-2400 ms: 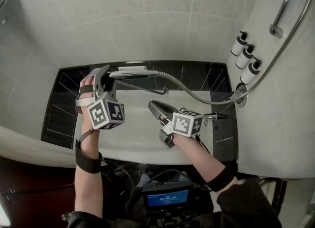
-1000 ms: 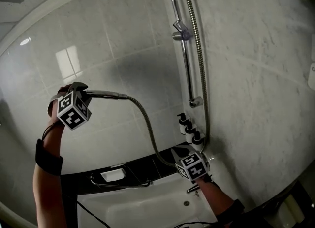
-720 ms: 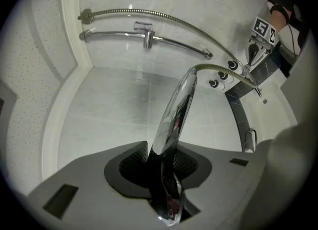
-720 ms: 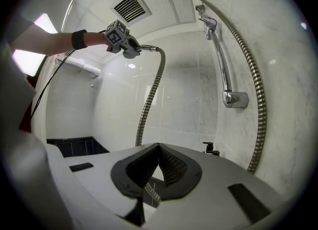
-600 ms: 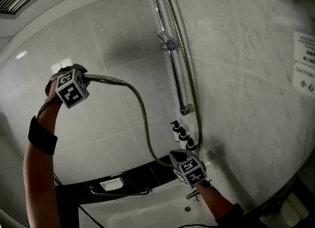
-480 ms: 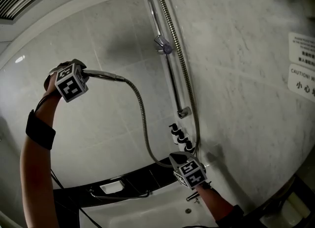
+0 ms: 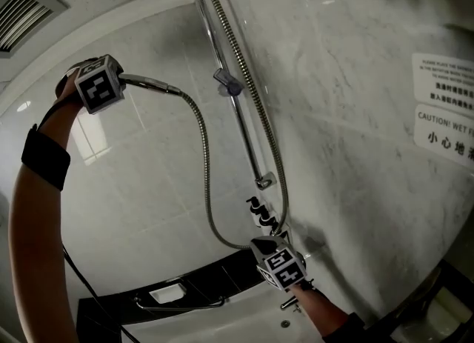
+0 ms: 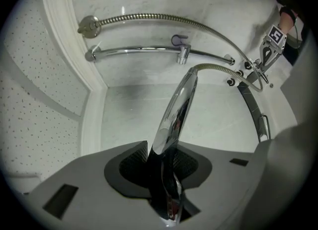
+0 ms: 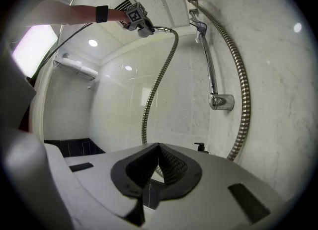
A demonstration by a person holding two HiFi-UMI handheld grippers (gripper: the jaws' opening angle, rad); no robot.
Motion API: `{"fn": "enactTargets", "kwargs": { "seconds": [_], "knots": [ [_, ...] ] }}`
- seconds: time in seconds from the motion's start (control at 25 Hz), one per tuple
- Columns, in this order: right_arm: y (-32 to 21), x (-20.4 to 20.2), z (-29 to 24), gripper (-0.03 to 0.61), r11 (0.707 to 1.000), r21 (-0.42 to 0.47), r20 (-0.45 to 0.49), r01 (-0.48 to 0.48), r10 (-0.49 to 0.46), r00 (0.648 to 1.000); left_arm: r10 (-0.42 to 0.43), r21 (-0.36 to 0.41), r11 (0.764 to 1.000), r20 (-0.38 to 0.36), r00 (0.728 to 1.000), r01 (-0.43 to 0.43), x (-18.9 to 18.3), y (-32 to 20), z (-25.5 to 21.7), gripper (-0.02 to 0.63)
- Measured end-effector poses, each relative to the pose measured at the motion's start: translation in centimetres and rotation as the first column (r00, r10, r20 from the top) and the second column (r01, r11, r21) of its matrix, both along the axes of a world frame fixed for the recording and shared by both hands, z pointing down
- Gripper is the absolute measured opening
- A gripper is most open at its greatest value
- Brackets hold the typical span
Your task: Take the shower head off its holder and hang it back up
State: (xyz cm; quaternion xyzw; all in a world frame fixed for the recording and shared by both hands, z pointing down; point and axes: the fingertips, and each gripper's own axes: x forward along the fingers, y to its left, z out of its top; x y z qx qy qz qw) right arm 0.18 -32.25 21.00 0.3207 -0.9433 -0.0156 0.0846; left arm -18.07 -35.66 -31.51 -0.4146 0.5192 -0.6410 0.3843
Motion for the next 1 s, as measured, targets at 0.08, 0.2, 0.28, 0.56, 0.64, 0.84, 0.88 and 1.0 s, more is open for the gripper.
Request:
{"fn": "enactTargets", "kwargs": {
  "seconds": [0.08, 0.2, 0.28, 0.56, 0.64, 0.84, 0.88, 1.0],
  "knots": [
    [0.2, 0.0, -0.2, 0.018, 1.000, -0.002, 0.005, 0.004, -0.004, 1.000, -0.006, 0.012, 1.000, 0.017, 1.000, 0.005, 1.0, 0.0, -1.3, 0.115],
    [0.4, 0.1, -0.2, 0.018, 1.000, -0.008, 0.010, 0.009, -0.009, 1.000, 0.007, -0.005, 1.000, 0.019, 1.000, -0.006, 2.4, -0.7, -2.1, 0.115],
    [-0.1, 0.5, 0.5, 0.018, 1.000, -0.005, 0.002, -0.001, 0.001, 1.000, 0.016, -0.017, 1.000, 0.027, 1.000, -0.016, 3.2, -1.2, -2.6, 0.115],
    [-1.2, 1.2, 0.7, 0.017, 1.000, -0.004, -0.003, -0.021, 0.021, 1.000, 0.033, -0.012, 0.999, 0.075, 0.997, -0.032, 6.2, -2.0, -4.7, 0.115],
    [-1.1, 1.3, 0.5, 0.017, 1.000, -0.008, -0.003, -0.018, 0.018, 1.000, 0.031, -0.011, 0.999, 0.095, 0.995, -0.030, 6.9, -2.2, -4.9, 0.115],
    [-1.2, 1.6, 1.0, 0.018, 1.000, -0.015, -0.003, -0.017, 0.017, 1.000, 0.046, -0.019, 0.999, 0.132, 0.990, -0.044, 8.6, -3.0, -4.7, 0.114],
    [-1.4, 1.8, 1.1, 0.018, 1.000, -0.016, -0.005, -0.018, 0.018, 1.000, 0.050, -0.017, 0.999, 0.137, 0.989, -0.048, 8.9, -3.2, -4.7, 0.114],
    [-1.7, 2.3, 1.1, 0.018, 0.999, -0.018, -0.002, -0.027, 0.027, 1.000, 0.053, -0.009, 0.999, 0.171, 0.984, -0.052, 9.9, -3.4, -5.0, 0.114]
  ]
}}
